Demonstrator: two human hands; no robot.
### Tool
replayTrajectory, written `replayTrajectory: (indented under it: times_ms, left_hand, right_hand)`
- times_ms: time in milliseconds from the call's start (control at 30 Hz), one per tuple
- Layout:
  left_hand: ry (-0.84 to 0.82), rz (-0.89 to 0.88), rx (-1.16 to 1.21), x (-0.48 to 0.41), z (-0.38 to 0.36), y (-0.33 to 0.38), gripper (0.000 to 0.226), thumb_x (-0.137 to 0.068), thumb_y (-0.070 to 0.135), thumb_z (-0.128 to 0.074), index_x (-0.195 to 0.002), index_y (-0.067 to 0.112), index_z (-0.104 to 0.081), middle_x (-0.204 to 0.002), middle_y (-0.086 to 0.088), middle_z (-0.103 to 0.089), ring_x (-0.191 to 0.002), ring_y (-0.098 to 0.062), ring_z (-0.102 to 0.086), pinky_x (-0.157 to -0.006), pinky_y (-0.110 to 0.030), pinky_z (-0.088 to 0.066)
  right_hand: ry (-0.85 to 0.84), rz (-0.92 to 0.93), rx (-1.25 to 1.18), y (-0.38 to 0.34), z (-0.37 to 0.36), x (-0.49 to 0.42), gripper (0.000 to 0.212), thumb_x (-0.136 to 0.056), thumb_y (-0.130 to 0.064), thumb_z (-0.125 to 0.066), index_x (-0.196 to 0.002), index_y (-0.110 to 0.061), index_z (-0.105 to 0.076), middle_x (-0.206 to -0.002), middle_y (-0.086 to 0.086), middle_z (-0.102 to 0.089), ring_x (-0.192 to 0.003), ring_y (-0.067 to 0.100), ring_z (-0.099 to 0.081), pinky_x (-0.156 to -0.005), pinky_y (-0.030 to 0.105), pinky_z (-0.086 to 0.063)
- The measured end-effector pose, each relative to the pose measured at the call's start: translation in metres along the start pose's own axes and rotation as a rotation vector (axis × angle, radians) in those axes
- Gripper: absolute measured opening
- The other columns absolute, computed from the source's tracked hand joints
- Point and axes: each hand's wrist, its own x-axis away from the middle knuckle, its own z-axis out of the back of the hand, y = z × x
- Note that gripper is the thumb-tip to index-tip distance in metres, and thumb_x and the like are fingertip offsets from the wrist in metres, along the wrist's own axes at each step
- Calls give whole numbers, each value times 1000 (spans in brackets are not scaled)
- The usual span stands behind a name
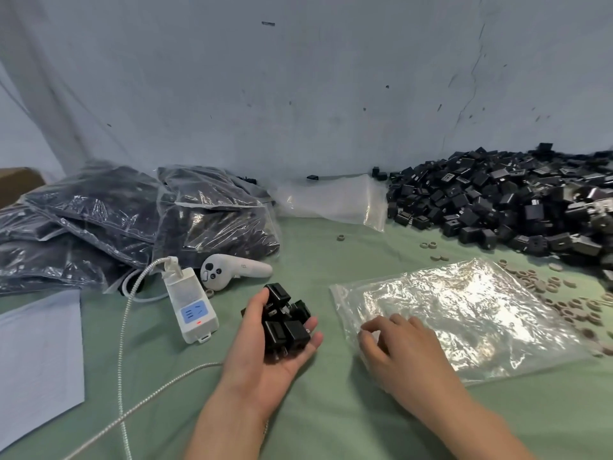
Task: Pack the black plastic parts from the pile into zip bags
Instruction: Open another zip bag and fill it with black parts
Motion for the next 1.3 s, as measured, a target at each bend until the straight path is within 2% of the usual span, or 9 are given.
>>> replayTrajectory:
  times_ms: [167, 267, 367, 533, 667, 800, 1067, 1233, 1300]
  left_hand:
    - [-1, -49, 21, 2, -7, -2, 34, -89, 42, -66, -103, 11, -67, -96, -20, -71, -97, -37, -70, -84, -54, -57]
    - [-9, -123, 17, 3, -10, -4, 34, -88, 43, -68, -98, 11, -64, -80, -9, -64, -87, -33, -70, -81, -51, -59]
    - [-20, -148, -14, 6, -12, -4, 34, -85, 43, -71, -99, 12, -66, -88, -6, -66, -83, -29, -69, -71, -43, -61]
    - [-321, 77, 265, 19, -15, 0, 31, -84, 42, -69, -91, 11, -75, -120, -17, -66, -84, -28, -67, -69, -37, -57]
    - [-437, 101, 261, 23, -18, -3, 31, -86, 46, -66, -94, 17, -74, -126, -13, -64, -82, -23, -67, -68, -34, -56]
    - [-462, 133, 223, 27, -21, -5, 32, -85, 47, -66, -95, 19, -75, -124, -11, -64, -84, -22, -66, -70, -34, -55]
    - [-518, 190, 164, 26, -27, -9, 35, -88, 47, -64, -98, 15, -75, -120, -13, -65, -87, -25, -67, -74, -36, -55]
    - [-440, 225, 189, 26, -41, -23, 35, -84, 40, -71, -98, 8, -72, -117, -19, -63, -88, -30, -66, -75, -41, -56]
    - [-382, 233, 196, 26, -46, -30, 40, -81, 37, -75, -105, 6, -67, -114, -20, -63, -90, -31, -64, -76, -43, -56]
  right_hand:
    - [-28, 24, -151, 15, 6, 3, 22, -100, -41, -43, -106, -32, -62, -82, -11, -65, -83, 12, -56, -76, 32, -46]
    - [-119, 38, -239, 25, 12, 3, 18, -101, -44, -44, -101, -35, -60, -73, -8, -68, -67, 5, -61, -64, 23, -49]
    - [-175, 69, -286, 32, 18, 5, 17, -102, -42, -43, -96, -36, -57, -68, -2, -71, -58, 7, -63, -58, 19, -45]
    - [-166, 69, -366, 35, 23, 6, 16, -102, -40, -45, -95, -36, -59, -69, -10, -69, -54, 6, -62, -56, 15, -44]
    - [-168, 94, -344, 34, 26, 6, 16, -102, -41, -45, -95, -35, -58, -68, -25, -64, -51, 1, -56, -59, 16, -44]
    - [-152, 101, -336, 35, 27, 8, 16, -102, -40, -46, -92, -35, -58, -70, -4, -66, -48, 4, -53, -56, 18, -42]
    - [-123, 74, -279, 35, 30, 10, 17, -100, -43, -45, -90, -36, -57, -71, -10, -65, -58, 0, -57, -56, 19, -41]
    - [-46, 28, -267, 28, 32, 15, 17, -97, -47, -44, -88, -36, -55, -71, -9, -66, -61, 6, -58, -61, 25, -47]
    - [2, 11, -282, 22, 33, 18, 22, -93, -56, -42, -88, -38, -53, -71, -11, -64, -60, 4, -57, -57, 21, -44]
